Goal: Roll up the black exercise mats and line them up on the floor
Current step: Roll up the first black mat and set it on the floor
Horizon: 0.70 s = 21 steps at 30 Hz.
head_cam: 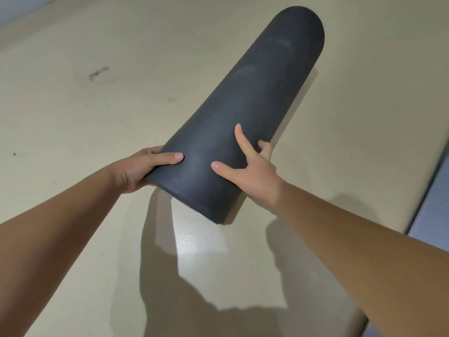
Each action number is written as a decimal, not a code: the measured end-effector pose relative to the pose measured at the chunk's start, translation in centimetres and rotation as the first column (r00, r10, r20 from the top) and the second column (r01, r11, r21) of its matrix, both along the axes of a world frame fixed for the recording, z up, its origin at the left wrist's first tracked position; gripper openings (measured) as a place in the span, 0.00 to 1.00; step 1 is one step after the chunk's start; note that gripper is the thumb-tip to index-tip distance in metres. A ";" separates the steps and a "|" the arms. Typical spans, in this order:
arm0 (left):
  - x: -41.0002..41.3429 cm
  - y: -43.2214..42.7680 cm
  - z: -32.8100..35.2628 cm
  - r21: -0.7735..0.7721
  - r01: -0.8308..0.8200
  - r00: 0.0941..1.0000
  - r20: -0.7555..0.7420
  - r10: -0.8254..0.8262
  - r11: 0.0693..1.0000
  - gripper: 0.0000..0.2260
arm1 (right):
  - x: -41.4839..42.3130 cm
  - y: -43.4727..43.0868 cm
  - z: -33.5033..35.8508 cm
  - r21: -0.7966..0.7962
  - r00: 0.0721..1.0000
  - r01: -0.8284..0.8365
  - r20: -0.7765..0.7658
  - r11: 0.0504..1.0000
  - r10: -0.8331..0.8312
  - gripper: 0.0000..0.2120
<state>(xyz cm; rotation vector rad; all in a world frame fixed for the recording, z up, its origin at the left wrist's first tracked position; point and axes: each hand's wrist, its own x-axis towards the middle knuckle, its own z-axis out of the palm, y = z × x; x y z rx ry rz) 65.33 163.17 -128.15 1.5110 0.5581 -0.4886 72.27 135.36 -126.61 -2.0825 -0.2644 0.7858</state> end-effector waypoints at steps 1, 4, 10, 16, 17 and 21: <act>0.5 1.4 -0.2 0.001 0.011 1.000 -0.001 -0.011 1.000 0.32 | 0.5 0.5 -0.5 -0.027 0.999 -0.029 0.027 0.999 0.030 0.44; 0.2 3.7 -1.3 -0.082 0.036 0.997 -0.060 -0.041 0.996 0.26 | 0.6 1.6 -1.7 -0.064 0.989 -0.111 0.091 0.992 0.117 0.43; -2.2 6.3 -2.7 0.096 0.015 0.990 -0.142 -0.001 0.995 0.38 | 1.8 5.9 -0.8 -0.217 0.939 -0.224 0.213 0.950 0.270 0.46; -3.2 4.2 1.5 0.722 -0.134 0.983 0.183 -0.001 0.679 0.37 | 1.8 10.1 -0.4 -0.327 0.911 -0.248 0.240 0.912 0.334 0.45; -3.5 2.9 2.0 0.771 -0.075 0.980 0.175 -0.097 0.632 0.39 | 2.2 10.5 -0.3 -0.320 0.908 -0.248 0.252 0.914 0.335 0.44; -4.9 0.4 1.2 0.862 0.032 0.979 0.075 -0.190 0.505 0.49 | 3.0 9.3 -0.5 -0.177 0.896 -0.241 0.338 0.954 0.289 0.38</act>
